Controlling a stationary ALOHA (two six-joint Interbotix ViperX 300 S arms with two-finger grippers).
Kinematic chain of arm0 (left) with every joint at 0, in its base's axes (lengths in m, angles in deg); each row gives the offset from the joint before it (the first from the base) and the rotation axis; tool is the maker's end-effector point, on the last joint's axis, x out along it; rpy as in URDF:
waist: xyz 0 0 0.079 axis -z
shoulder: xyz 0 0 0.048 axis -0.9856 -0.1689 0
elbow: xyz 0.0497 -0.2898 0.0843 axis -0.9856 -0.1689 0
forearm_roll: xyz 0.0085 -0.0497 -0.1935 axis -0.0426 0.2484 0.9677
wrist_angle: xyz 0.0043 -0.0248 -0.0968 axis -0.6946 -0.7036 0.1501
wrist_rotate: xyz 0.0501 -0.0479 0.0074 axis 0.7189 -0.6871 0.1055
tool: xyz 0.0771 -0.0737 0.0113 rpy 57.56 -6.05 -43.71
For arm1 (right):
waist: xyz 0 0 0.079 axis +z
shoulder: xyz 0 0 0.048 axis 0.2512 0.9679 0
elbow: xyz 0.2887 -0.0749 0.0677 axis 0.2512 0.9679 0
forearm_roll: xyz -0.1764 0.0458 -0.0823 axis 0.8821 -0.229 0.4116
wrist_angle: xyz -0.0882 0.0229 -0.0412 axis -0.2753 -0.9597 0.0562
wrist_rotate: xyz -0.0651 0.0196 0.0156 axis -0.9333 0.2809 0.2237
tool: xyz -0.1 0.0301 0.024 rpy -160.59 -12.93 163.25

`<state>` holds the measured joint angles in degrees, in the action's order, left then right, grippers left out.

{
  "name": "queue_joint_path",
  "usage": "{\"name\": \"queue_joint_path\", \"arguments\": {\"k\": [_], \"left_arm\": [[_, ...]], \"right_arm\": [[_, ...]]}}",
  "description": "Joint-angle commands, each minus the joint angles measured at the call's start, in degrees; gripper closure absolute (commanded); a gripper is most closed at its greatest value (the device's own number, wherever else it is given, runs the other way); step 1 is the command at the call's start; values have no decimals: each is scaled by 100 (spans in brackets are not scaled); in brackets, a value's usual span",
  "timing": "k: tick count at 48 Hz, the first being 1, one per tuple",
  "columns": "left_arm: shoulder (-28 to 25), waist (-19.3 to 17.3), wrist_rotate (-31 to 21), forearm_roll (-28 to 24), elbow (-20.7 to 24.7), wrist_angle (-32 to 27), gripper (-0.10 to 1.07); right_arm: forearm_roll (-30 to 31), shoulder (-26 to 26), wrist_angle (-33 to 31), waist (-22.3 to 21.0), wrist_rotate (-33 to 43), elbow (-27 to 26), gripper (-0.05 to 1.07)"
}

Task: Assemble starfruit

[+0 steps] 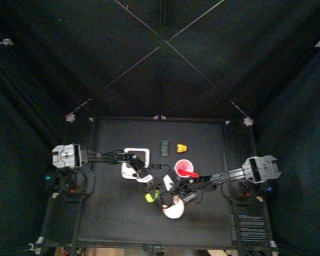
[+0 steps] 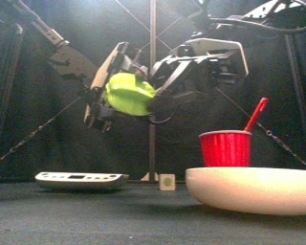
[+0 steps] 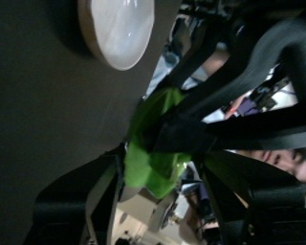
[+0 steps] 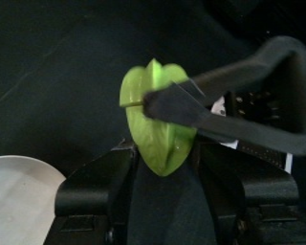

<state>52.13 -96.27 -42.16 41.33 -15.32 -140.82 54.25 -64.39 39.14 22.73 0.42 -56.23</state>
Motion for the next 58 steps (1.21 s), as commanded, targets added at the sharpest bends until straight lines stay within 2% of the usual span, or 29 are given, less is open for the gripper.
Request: {"name": "queue_joint_path", "arguments": {"k": [1, 15, 26, 35, 44, 51, 58], "left_arm": [[167, -158, 18, 79, 97, 44, 2], [501, -211, 53, 62, -18, 62, -1], [870, -316, 220, 62, -378, 105, -1], [1301, -308, 598, 70, -765, 352, -1], [1784, -272, 1090, 158, -1239, 747, 0], [2136, -272, 1503, 369, -1582, 1187, 0], [2338, -272, 1644, 650, -1793, 1397, 0]], "right_arm": [[-35, -167, 53, 97, -9, -18, 25], [-149, -202, 53, 79, -9, 114, 25], [-237, -211, 62, 62, -9, 167, 25], [-325, -229, 53, 62, 9, 211, 25], [-686, -343, 53, 62, 26, 378, 25], [-923, -448, 53, 62, 9, 536, 25], [-993, -519, 62, 62, 18, 598, 25]]}}
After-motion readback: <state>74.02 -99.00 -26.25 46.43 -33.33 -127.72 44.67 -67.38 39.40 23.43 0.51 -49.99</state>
